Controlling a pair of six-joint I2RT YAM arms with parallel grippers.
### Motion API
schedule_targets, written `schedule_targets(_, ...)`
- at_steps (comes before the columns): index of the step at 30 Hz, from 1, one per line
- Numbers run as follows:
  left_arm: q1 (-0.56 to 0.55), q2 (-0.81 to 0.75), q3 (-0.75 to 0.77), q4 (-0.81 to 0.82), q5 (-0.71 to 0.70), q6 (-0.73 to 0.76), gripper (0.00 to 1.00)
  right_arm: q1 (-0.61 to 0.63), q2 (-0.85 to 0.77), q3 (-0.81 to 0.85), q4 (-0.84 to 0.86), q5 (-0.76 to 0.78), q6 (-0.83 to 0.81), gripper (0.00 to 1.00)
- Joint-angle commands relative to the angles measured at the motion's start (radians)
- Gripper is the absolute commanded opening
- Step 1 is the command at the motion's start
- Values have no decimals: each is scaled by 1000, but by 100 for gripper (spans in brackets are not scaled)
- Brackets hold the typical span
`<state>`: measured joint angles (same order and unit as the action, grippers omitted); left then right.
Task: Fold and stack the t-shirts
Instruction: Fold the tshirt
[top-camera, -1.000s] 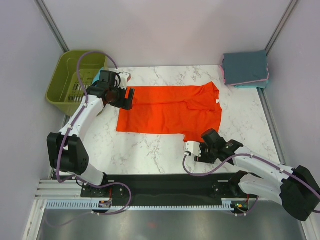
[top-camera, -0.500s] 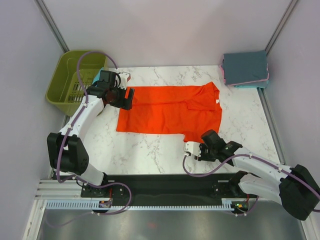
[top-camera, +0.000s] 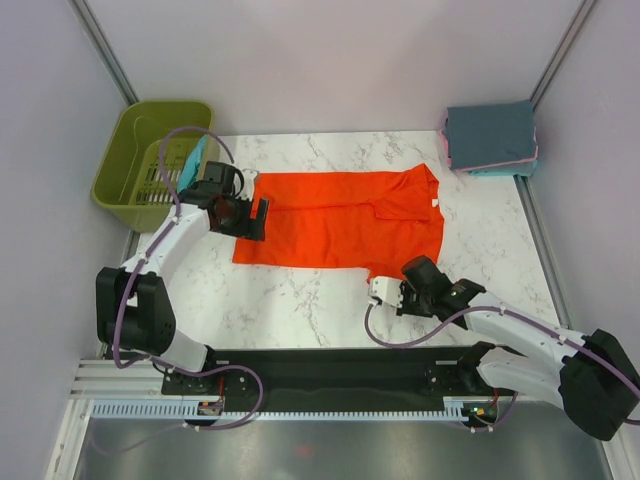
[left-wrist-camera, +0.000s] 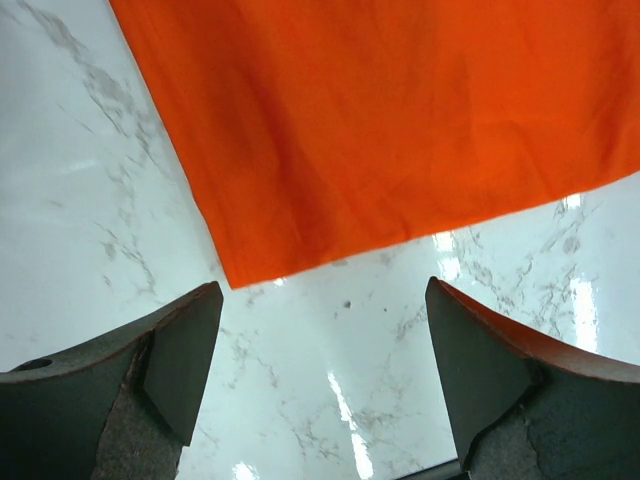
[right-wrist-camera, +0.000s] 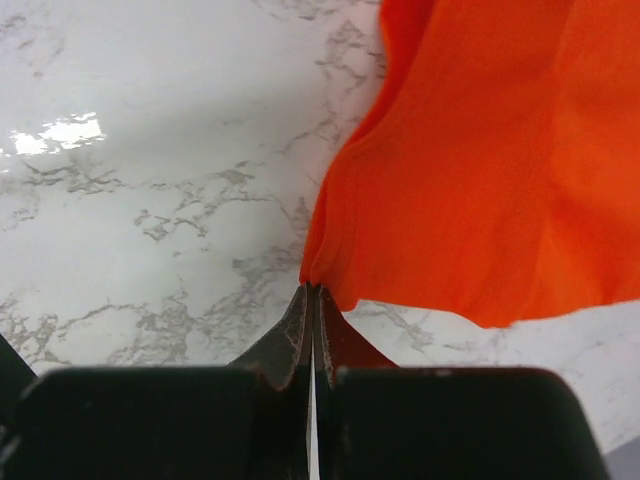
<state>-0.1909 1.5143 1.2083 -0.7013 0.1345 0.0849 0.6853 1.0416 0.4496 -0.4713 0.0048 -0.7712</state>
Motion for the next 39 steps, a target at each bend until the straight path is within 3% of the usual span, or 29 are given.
schedule_targets(1,14,-31,-75,0,37,-143,90,2,-22,115,-29,73,26,0)
schedule_targets(5,19,-22,-115,11,28,-186,88,-9,-20,217,-67,98,49,0)
schedule_targets(18,185,125,-98,2,94,-275,80,-85,-32,224,-49,73,67,0)
schedule_targets(39,189,259,-72,28,111,-241,59,-139,-66,187,-36,64,92,0)
